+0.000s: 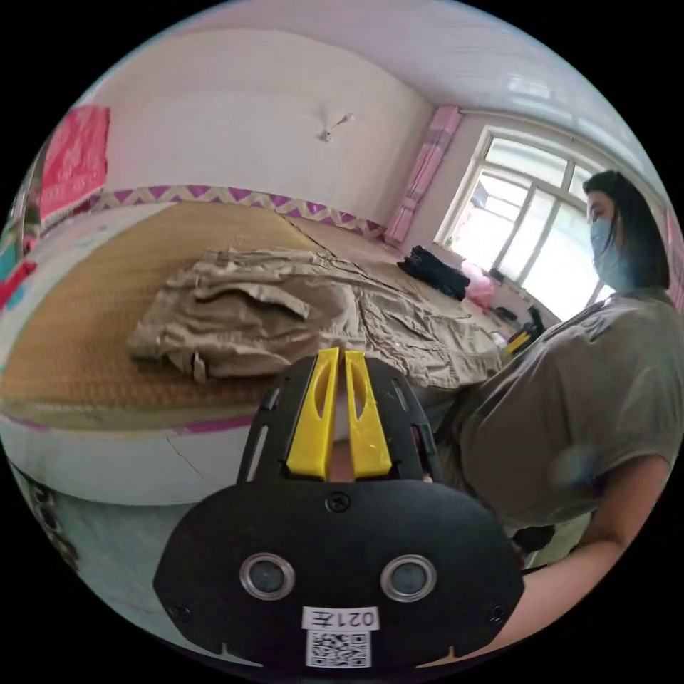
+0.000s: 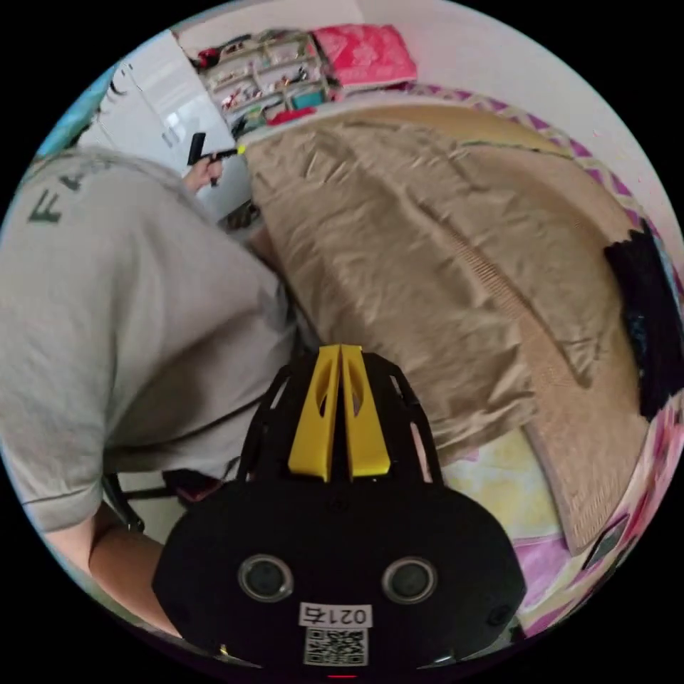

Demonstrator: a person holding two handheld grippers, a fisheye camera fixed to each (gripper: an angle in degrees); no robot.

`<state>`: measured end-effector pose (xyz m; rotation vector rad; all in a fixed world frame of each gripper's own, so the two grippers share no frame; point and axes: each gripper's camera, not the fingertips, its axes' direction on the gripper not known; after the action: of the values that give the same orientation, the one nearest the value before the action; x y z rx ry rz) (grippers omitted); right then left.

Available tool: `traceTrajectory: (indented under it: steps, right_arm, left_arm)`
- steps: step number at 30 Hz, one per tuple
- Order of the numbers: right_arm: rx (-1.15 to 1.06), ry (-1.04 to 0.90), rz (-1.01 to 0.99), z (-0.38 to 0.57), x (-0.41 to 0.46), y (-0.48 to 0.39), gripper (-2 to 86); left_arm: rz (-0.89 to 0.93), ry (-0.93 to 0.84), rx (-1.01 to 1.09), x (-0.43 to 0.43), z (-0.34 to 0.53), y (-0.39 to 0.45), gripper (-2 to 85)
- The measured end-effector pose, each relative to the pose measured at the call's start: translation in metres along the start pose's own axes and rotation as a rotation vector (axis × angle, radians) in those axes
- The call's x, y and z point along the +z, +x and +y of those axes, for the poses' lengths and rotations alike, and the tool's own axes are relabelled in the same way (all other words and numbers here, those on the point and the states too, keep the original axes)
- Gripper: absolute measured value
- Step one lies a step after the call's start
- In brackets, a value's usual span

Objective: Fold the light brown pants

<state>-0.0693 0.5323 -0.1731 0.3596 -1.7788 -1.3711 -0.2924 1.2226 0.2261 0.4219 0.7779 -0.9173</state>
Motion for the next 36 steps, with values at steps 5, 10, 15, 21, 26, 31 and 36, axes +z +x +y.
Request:
traceTrajectory:
  steps: [5, 10, 15, 21, 26, 31, 36]
  right_arm:
    - [0.223, 0.178, 0.353, -0.019, -0.047, 0.067, -0.6]
    - [0.339, 0.088, 0.594, -0.059, -0.024, 0.145, -0.9]
    - [0.386, 0.006, 0.56, -0.098, -0.001, 0.203, -1.0]
    - [0.392, -0.053, 0.541, -0.141, 0.003, 0.254, -0.9]
    - [0.393, -0.056, 0.48, -0.185, -0.004, 0.292, -1.0]
    - [0.403, -0.122, 0.628, -0.203, 0.003, 0.285, -0.9]
    - [0.326, -0.195, 0.946, -0.178, -0.006, 0.201, -0.8]
  left_arm:
    - [-0.169, -0.219, 0.115, 0.072, -0.11, 0.037, -0.9]
    - [-0.311, -0.564, 0.011, 0.142, -0.187, 0.038, -0.9]
    - [-0.394, -0.635, -0.054, 0.111, -0.163, 0.029, -0.8]
    - [-0.297, -0.567, -0.331, 0.06, -0.086, -0.012, -0.5]
    - [-0.534, -0.283, -0.43, -0.018, -0.081, 0.012, -0.9]
    - [-0.373, -0.013, -0.322, -0.005, -0.094, 0.055, -0.9]
    - [-0.086, -0.223, -0.104, 0.161, -0.163, 0.12, -0.9]
